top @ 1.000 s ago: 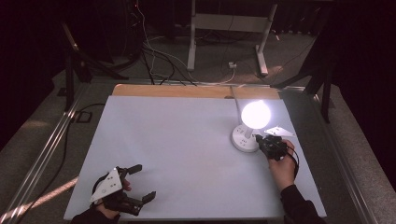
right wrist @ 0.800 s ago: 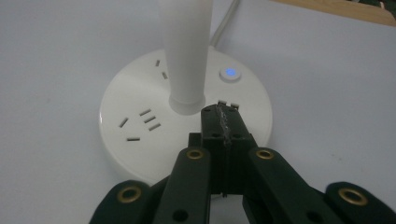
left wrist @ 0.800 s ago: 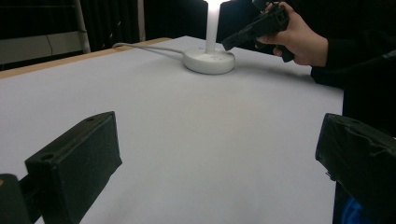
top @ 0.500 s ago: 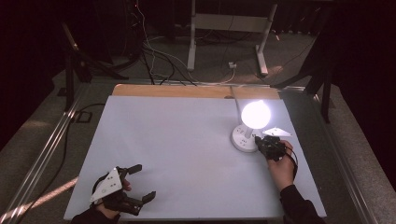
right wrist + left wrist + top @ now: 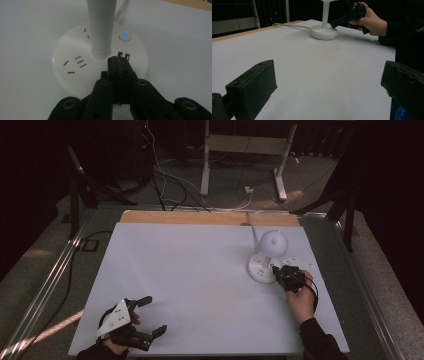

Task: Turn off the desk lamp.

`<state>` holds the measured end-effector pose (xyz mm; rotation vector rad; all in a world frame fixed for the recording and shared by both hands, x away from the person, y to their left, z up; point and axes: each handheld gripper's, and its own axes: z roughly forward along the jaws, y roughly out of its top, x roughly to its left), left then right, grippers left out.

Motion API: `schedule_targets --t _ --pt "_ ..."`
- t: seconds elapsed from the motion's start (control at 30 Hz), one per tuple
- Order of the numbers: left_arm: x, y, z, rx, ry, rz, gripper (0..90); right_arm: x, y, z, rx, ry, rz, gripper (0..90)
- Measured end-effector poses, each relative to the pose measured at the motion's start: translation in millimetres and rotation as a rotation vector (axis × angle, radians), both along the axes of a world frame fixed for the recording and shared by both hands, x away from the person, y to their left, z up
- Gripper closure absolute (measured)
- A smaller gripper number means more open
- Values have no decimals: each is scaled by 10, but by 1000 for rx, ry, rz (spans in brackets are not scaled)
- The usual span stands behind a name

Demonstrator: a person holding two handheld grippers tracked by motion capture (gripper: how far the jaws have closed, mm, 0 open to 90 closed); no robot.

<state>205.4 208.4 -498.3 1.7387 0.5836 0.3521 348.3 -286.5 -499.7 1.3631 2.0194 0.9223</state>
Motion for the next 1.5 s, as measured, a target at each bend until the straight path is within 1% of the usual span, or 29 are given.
schedule_targets --t 0.07,0.13,0.17,0.2,0.23,0.27,0.33,0.37,0.47,0.53,0.57,0.6,0.67,0.7,0.73,0.77,0.8,0.83,0.87,0.9,0.93,0.97,1.0,1.07,1.13,1.2,1.3,1.43,1.5 --pt "3 5 -1 -1 2 1 6 -8 7 11 -11 -5 2 884" --pt "3 4 -1 0 2 1 6 -22 2 53 9 -16 4 867" --pt "2 2 -1 -1 0 1 6 -31 3 74 17 -21 15 850" --pt "1 1 -1 0 1 1 6 -46 6 96 13 -32 18 820" --pt "1 1 0 2 0 2 6 -58 6 113 20 -39 24 785" --pt "1 1 0 5 -1 4 6 -66 9 124 26 -37 32 731" --pt "1 3 0 2 0 5 6 -99 15 138 31 -65 43 630" --pt "1 5 1 1 0 5 6 -107 19 143 35 -66 56 576" --pt "1 7 3 -1 -1 4 6 -133 21 171 60 -75 91 490" --pt "3 4 1 1 0 5 6 -152 18 192 78 -83 130 436" --pt "3 4 0 1 1 5 6 -164 22 201 77 -83 139 389" --pt "4 5 0 2 1 4 6 -176 30 208 77 -80 134 334" --pt "5 8 0 0 1 4 6 -214 46 208 87 -78 114 274" --pt "5 11 1 -1 1 4 6 -231 53 206 94 -72 112 214" --pt "3 11 1 -2 0 5 6 -246 59 200 95 -62 115 145" --pt "2 12 3 -2 0 4 6 -262 64 198 100 -47 131 106" --pt "0 12 4 -3 0 3 6 -286 64 199 109 -43 148 65" --pt "0 11 5 -2 -1 3 6 -311 62 206 126 -40 153 41" --pt "-1 10 6 -3 -2 2 6 -331 55 215 147 -28 163 27" --pt "0 9 6 -3 -1 1 6 -354 47 220 148 -16 184 24" --pt "0 8 5 -3 -1 0 6 -387 50 231 152 -15 190 23" --pt "0 7 4 -3 -1 -1 6 -424 43 239 177 -14 212 0" --pt "0 7 4 -3 0 -1 6 -458 33 247 208 -11 242 0" --pt "1 9 5 -4 0 1 6 -526 33 257 201 -22 258 0" --pt "2 9 6 -6 -1 1 6 -574 32 236 191 -12 279 0" --pt "2 6 6 -5 0 2 6 -618 32 183 179 -12 297 0" --pt "0 6 7 -5 0 1 6 -670 10 118 182 12 322 0" --pt "0 11 6 -7 1 2 6 -735 -18 60 177 23 340 0" --pt "-2 11 7 -7 0 1 6 -762 -35 37 175 37 350 0"
